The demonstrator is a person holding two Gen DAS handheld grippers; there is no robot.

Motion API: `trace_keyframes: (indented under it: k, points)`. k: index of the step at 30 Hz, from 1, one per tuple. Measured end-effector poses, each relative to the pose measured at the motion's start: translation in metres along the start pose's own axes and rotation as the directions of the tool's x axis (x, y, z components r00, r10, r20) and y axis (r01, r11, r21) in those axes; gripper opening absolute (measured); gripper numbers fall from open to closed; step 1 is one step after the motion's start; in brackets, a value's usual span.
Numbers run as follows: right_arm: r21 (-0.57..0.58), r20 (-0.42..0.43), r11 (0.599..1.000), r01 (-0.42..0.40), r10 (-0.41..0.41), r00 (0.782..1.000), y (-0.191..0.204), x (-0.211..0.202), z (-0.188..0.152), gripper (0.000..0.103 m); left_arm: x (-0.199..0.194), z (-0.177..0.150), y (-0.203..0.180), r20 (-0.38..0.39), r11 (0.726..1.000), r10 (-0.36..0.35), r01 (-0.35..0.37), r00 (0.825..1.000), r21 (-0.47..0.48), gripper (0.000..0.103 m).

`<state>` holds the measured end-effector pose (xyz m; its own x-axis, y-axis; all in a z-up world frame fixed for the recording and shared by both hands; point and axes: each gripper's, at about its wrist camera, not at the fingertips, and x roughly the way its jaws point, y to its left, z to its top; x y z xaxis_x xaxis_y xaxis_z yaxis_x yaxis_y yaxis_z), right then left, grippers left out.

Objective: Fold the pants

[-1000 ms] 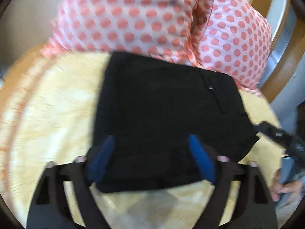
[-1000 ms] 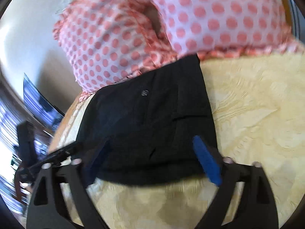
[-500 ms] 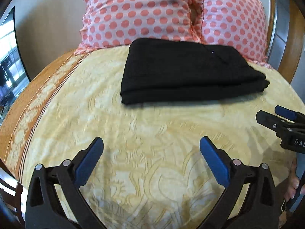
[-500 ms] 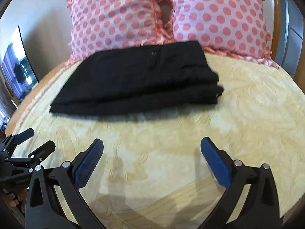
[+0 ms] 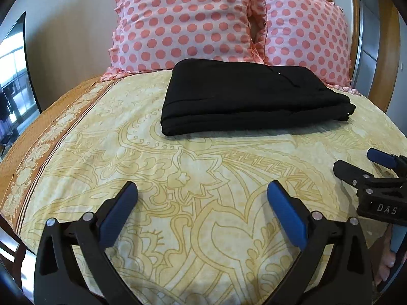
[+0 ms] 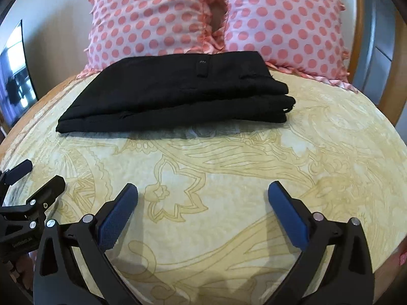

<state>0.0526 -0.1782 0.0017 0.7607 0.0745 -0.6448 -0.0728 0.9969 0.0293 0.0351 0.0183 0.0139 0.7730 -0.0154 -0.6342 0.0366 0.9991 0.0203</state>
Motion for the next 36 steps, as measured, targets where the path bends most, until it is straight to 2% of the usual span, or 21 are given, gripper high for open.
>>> trace_keyframes:
  k: [36]
  points:
    - [0.000,0.009,1.000,0.002,-0.002,1.000,-0.0004,-0.0003,0.0004,0.102,0.0002,-0.0008,0.0001,0.005,1.000,-0.003,0.003,1.000,0.004,0.101]
